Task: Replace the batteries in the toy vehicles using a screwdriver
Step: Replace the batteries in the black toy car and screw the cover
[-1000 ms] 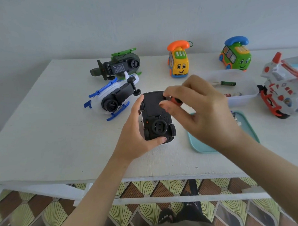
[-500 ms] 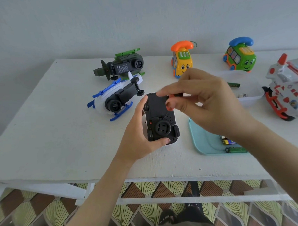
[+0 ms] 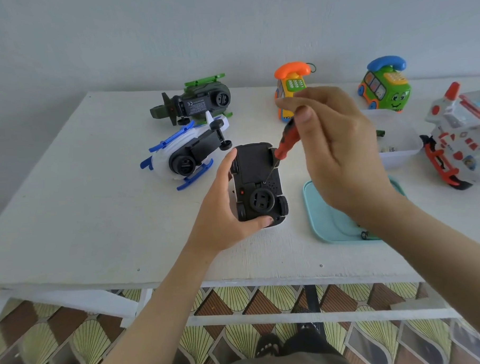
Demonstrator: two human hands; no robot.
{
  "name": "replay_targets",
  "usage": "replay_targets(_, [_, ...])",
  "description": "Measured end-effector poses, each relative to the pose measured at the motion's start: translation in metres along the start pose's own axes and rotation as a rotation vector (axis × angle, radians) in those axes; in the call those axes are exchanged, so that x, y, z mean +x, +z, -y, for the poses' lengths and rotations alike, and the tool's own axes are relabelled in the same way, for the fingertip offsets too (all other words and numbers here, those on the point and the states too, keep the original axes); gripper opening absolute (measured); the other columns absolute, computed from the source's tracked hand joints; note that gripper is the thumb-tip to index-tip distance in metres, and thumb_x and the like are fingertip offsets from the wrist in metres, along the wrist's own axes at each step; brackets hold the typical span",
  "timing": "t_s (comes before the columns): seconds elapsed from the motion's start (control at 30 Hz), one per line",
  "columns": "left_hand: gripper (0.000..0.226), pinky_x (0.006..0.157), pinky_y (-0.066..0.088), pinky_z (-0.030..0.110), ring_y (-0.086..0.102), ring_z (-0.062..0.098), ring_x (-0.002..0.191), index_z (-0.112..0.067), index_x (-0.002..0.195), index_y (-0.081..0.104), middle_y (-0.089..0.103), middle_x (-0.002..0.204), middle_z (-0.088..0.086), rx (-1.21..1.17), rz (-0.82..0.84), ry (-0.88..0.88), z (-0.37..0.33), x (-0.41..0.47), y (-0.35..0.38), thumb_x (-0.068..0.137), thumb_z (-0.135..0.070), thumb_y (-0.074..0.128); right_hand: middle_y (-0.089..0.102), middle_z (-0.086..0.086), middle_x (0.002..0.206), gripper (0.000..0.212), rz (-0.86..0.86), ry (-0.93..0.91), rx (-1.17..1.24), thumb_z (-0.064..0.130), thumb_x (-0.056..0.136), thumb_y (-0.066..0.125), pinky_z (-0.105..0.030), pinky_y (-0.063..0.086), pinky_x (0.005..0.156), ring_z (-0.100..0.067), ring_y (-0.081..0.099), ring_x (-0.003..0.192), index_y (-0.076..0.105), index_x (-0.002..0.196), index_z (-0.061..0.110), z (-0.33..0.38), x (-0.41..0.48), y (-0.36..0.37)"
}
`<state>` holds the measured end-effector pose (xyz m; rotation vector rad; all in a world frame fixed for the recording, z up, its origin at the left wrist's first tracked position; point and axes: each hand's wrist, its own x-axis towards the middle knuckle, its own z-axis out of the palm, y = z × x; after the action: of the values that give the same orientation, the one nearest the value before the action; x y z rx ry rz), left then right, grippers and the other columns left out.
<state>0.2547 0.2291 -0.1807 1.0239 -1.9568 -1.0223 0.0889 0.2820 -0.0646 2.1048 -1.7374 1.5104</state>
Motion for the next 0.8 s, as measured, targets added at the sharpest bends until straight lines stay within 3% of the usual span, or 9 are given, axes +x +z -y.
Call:
replay_targets(0.07, [0.115,0.109,0.041,0.047,0.041,0.012,0.136,-0.031,0.151,0.013,0.042,0.146,-0.012,-0.001,0.001,0.000,0.000,0.000,0.000,0.062,-0.029,0.086,0.071,-0.011,0.085,0.034,0.076,0.052,0.159,0.009,0.099,0.036,-0.014,0.041,0.096,-0.003,0.058,0.107,0.068,0.107,0.001,-0.001,0.003,-0.004])
replay_targets(0.17, [0.115,0.110,0.039,0.044,0.040,0.011,0.136,-0.032,0.151,0.012,0.042,0.146,-0.012,-0.006,0.003,0.002,-0.001,-0.001,-0.001,0.063,-0.029,0.086,0.069,-0.019,0.094,0.036,0.238,0.132,0.486,0.001,0.095,0.042,-0.024,0.052,0.085,-0.021,0.068,0.080,0.056,0.126,0.010,0.000,0.006,-0.011])
replay_targets(0.23, [0.115,0.111,0.038,0.038,0.040,0.010,0.136,-0.032,0.151,0.012,0.042,0.146,-0.012,-0.009,0.006,0.001,-0.001,-0.001,-0.001,0.063,-0.029,0.085,0.069,-0.018,0.097,0.034,0.275,0.106,0.541,0.003,0.093,0.049,-0.035,0.055,0.084,-0.032,0.066,0.075,0.057,0.124,0.017,-0.001,0.007,-0.013])
replay_targets(0.4, [0.116,0.105,0.039,0.021,0.044,0.003,0.131,-0.027,0.152,0.014,0.045,0.142,-0.013,-0.035,0.019,0.005,-0.004,-0.002,0.000,0.063,-0.018,0.087,0.062,-0.010,0.083,0.027,0.209,-0.011,0.315,0.016,0.085,0.069,-0.037,0.052,0.070,-0.020,0.062,0.074,0.066,0.112,0.018,-0.001,0.004,-0.005])
replay_targets(0.47, [0.116,0.106,0.040,0.022,0.045,0.004,0.131,-0.025,0.152,0.014,0.045,0.143,-0.012,-0.041,0.020,0.011,-0.004,-0.002,0.000,0.063,-0.014,0.088,0.059,-0.010,0.082,0.024,0.147,-0.009,0.287,0.018,0.084,0.070,-0.034,0.054,0.067,-0.019,0.062,0.071,0.069,0.108,0.017,-0.001,0.004,-0.003])
replay_targets(0.57, [0.116,0.109,0.039,0.029,0.042,0.006,0.134,-0.028,0.152,0.013,0.042,0.145,-0.014,-0.030,0.016,0.015,-0.004,-0.001,0.000,0.063,-0.020,0.087,0.055,-0.014,0.077,0.012,0.047,-0.023,0.204,0.017,0.085,0.070,-0.018,0.052,0.063,-0.015,0.058,0.066,0.074,0.094,0.010,-0.002,0.004,-0.003])
replay_targets(0.63, [0.116,0.108,0.040,0.027,0.043,0.004,0.132,-0.029,0.152,0.013,0.042,0.143,-0.018,-0.026,0.015,0.013,-0.004,-0.002,0.000,0.063,-0.019,0.087,0.055,-0.013,0.071,0.021,-0.032,-0.074,0.016,0.024,0.087,0.068,-0.025,0.048,0.057,-0.016,0.053,0.059,0.075,0.082,0.005,-0.006,0.001,-0.003])
replay_targets(0.7, [0.116,0.107,0.042,0.029,0.045,0.005,0.131,-0.030,0.151,0.013,0.043,0.143,-0.018,-0.020,0.014,0.013,-0.005,-0.002,0.000,0.064,-0.017,0.088,0.058,-0.012,0.073,0.030,-0.071,-0.147,-0.104,0.028,0.092,0.061,-0.028,0.045,0.059,-0.014,0.050,0.062,0.075,0.092,0.002,-0.010,-0.001,-0.003])
replay_targets(0.8, [0.117,0.109,0.040,0.036,0.043,0.007,0.133,-0.028,0.152,0.013,0.043,0.144,-0.014,-0.020,0.009,0.014,-0.004,-0.001,0.001,0.063,-0.019,0.088,0.066,-0.014,0.107,0.036,-0.021,-0.179,-0.110,0.024,0.099,0.045,-0.023,0.048,0.080,-0.011,0.060,0.091,0.065,0.118,0.001,-0.010,0.001,-0.007])
